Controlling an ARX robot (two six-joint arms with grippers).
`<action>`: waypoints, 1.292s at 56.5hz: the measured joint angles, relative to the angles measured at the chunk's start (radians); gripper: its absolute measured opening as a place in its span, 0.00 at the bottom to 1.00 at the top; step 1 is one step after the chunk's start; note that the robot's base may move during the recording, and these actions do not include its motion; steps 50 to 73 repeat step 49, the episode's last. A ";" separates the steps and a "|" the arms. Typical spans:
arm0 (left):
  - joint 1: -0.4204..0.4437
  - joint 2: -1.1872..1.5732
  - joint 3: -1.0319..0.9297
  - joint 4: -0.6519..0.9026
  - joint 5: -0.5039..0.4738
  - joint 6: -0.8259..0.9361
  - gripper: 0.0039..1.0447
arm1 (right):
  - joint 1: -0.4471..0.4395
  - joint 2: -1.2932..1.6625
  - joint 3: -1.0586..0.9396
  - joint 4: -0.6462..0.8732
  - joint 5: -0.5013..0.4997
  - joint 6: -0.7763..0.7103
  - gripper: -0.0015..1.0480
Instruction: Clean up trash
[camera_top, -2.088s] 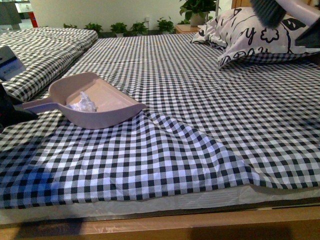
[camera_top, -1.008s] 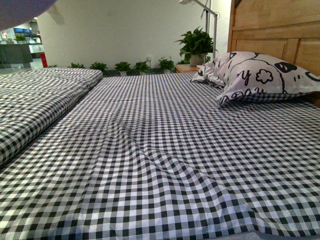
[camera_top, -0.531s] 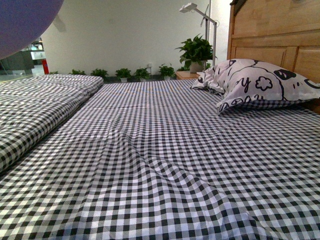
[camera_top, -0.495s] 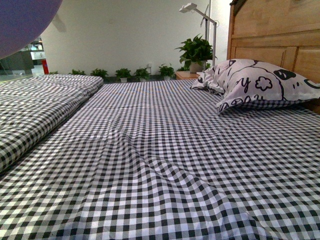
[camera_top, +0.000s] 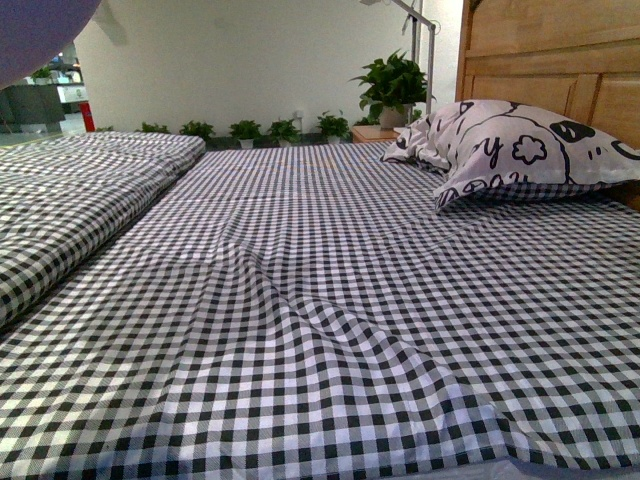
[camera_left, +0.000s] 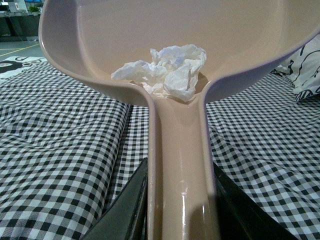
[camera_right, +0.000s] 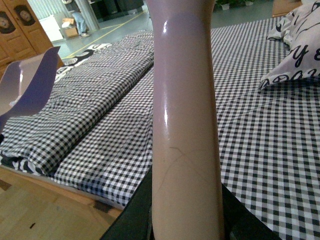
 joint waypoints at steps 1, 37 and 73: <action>0.000 0.000 0.000 0.000 0.000 0.000 0.27 | 0.000 0.000 0.000 0.000 0.000 0.000 0.18; 0.000 0.000 0.000 0.000 0.000 0.000 0.27 | 0.000 0.000 0.000 0.000 0.000 0.000 0.18; 0.000 0.000 0.000 0.000 0.000 0.000 0.27 | 0.000 0.000 0.000 0.000 0.000 0.000 0.18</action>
